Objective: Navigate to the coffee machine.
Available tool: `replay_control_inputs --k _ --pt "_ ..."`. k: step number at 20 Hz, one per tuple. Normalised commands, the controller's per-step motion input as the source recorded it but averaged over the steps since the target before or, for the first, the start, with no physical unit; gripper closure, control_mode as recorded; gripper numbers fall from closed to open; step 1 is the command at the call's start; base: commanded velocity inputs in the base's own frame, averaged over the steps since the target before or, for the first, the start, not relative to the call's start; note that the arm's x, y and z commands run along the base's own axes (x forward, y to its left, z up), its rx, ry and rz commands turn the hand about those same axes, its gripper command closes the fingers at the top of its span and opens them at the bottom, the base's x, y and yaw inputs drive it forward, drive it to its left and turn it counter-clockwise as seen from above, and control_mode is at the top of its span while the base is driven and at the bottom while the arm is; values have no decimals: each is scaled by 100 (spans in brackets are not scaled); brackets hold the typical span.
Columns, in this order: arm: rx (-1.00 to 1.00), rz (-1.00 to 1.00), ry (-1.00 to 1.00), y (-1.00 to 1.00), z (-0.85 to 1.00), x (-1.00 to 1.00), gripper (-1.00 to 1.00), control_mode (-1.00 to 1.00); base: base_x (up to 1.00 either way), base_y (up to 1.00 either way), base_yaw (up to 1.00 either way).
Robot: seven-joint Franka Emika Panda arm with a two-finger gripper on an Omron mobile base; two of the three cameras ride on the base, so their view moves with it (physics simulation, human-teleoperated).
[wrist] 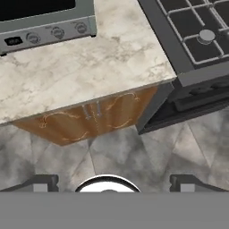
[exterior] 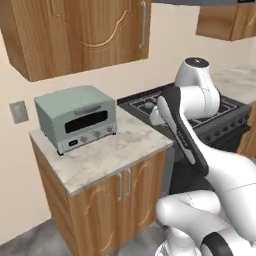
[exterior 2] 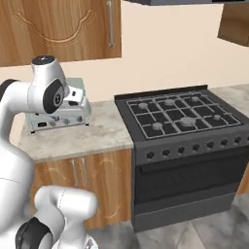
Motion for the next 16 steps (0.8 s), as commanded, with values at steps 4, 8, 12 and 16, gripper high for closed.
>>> replay_control_inputs --k 4,8,12,16 --pt "0 0 0 0 0 0 -100 100 -7 -53 -71" --pt "0 0 0 0 0 0 -100 100 1 -68 -71" --pt "0 0 0 0 0 0 -100 100 26 -80 -65" --pt "0 0 0 0 0 0 -100 100 32 -70 -66"
